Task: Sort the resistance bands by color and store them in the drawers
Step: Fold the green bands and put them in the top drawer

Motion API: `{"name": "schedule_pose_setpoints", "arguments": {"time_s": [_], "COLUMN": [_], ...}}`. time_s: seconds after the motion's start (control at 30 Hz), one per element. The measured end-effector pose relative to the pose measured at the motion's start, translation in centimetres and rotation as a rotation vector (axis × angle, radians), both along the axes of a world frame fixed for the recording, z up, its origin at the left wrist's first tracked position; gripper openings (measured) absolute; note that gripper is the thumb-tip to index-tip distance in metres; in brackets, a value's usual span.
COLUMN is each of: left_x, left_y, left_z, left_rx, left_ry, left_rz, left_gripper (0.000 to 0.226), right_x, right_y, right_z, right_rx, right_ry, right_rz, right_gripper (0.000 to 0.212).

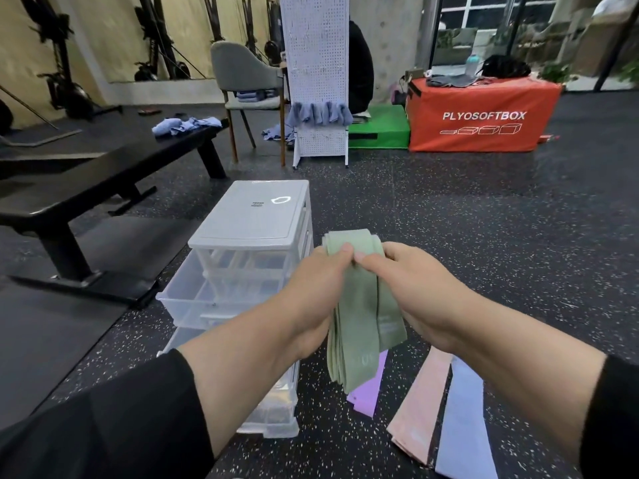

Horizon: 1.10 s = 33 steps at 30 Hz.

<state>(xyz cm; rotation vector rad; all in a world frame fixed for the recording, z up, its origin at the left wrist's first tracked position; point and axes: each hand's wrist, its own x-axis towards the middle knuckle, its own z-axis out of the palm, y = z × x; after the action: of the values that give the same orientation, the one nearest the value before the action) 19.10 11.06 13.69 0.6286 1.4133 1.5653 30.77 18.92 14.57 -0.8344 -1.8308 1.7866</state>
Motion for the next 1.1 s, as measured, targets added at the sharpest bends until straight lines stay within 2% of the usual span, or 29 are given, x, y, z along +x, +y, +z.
{"name": "schedule_pose_setpoints", "arguments": {"time_s": [0.17,0.33,0.43,0.57,0.63,0.7,0.83,0.93,1.0,1.07,1.1], "left_x": [-0.3,-0.3,0.5,0.4,0.2,0.3,0.4,-0.3,-1.0,-1.6,-1.8], "left_y": [-0.3,-0.6,-0.6,-0.6,-0.6,-0.7,-0.6,-1.0,-1.2,-1.5,-1.7], "left_z": [0.1,-0.1,-0.4,0.1,0.2,0.2,0.1,0.6,0.9,1.4,1.7], "left_rx": [-0.001,-0.02,-0.006,0.027,0.022,0.02,0.02,-0.06,-0.143,-0.112,-0.071], "left_ry": [0.053,-0.02,-0.033,0.027,0.055,0.059,0.088,0.235,0.411,0.674,0.802], "left_rz": [-0.012,-0.009,0.048,0.095,0.082,0.068,-0.011,0.001,0.103,0.155,0.111], "left_gripper": [0.029,0.031,0.029,0.024,0.032,0.044,0.041,0.034,0.051,0.068,0.075], "right_x": [-0.8,-1.4,-1.5,-1.3,-1.0,-0.9,-0.7,-0.1,0.2,0.3,0.3], "right_y": [-0.3,-0.4,-0.7,-0.9,-0.9,-0.8,-0.6,-0.1,0.2,0.4,0.5], "right_z": [-0.5,-0.5,-1.1,-1.1,-0.9,-0.9,-0.8,-0.4,-0.3,-0.3,-0.3], "right_rx": [0.195,0.295,0.263,0.143,0.095,0.16,0.167,0.022,-0.058,-0.1,-0.117], "right_ry": [-0.09,-0.162,-0.132,0.017,0.045,0.027,0.04,0.081,0.082,0.076,0.078], "right_rz": [-0.006,0.072,0.054,-0.082,-0.093,-0.081,-0.103,-0.081,-0.073,-0.078,-0.084], "right_gripper": [0.029,0.049,0.026,0.016,0.014,0.012,0.016,0.017,0.017,0.019,0.022]}}
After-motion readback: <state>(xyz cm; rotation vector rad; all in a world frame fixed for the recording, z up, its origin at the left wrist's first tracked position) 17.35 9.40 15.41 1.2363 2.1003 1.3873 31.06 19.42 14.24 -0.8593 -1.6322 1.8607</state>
